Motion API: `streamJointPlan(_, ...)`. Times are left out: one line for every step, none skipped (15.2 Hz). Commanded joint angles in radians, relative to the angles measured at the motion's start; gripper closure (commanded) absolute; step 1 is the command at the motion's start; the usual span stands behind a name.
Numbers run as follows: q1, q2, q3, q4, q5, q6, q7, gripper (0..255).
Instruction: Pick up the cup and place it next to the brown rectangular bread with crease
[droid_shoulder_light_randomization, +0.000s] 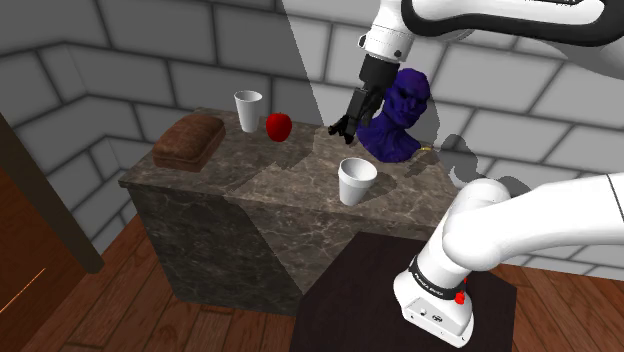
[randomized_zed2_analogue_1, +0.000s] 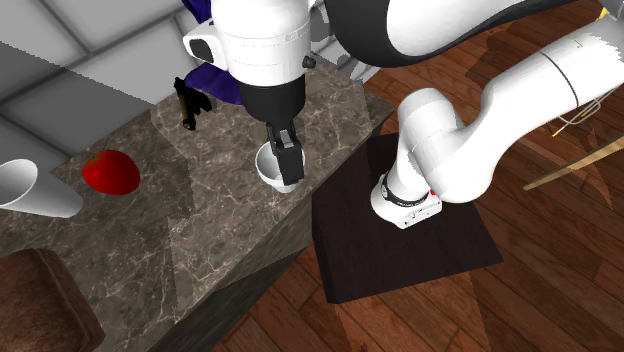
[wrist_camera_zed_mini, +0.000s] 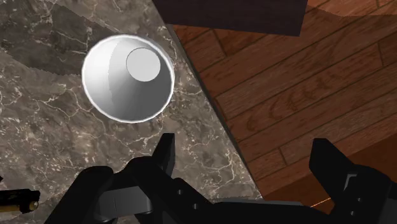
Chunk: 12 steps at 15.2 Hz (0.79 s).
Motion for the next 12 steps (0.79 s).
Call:
streamJointPlan(0.000, 0.000, 0.000, 0.000, 0.000, 0.000, 0.000, 0)
streamJointPlan(-0.006, 0.003, -0.016, -0.021, -0.011, 0.018, -0.021, 0)
streamJointPlan(-0.013, 0.007, -0.032, -0.040, -0.022, 0.036, -0.041, 0)
streamJointPlan(-0.020, 0.013, -0.049, -0.058, -0.033, 0.055, -0.062, 0)
streamJointPlan(-0.026, 0.020, -0.066, -0.076, -0.044, 0.074, -0.083, 0)
streamJointPlan(-0.033, 0.028, -0.083, -0.092, -0.056, 0.094, -0.103, 0)
streamJointPlan(-0.041, 0.038, -0.100, -0.107, -0.067, 0.114, -0.124, 0)
streamJointPlan(-0.048, 0.050, -0.117, -0.121, -0.078, 0.135, -0.145, 0)
streamJointPlan(-0.055, 0.063, -0.135, -0.134, -0.089, 0.156, -0.165, 0)
streamJointPlan(-0.062, 0.077, -0.152, -0.146, -0.100, 0.177, -0.186, 0)
streamJointPlan(-0.069, 0.094, -0.170, -0.156, -0.111, 0.199, -0.207, 0)
streamJointPlan(-0.076, 0.111, -0.188, -0.165, -0.121, 0.222, -0.228, 0)
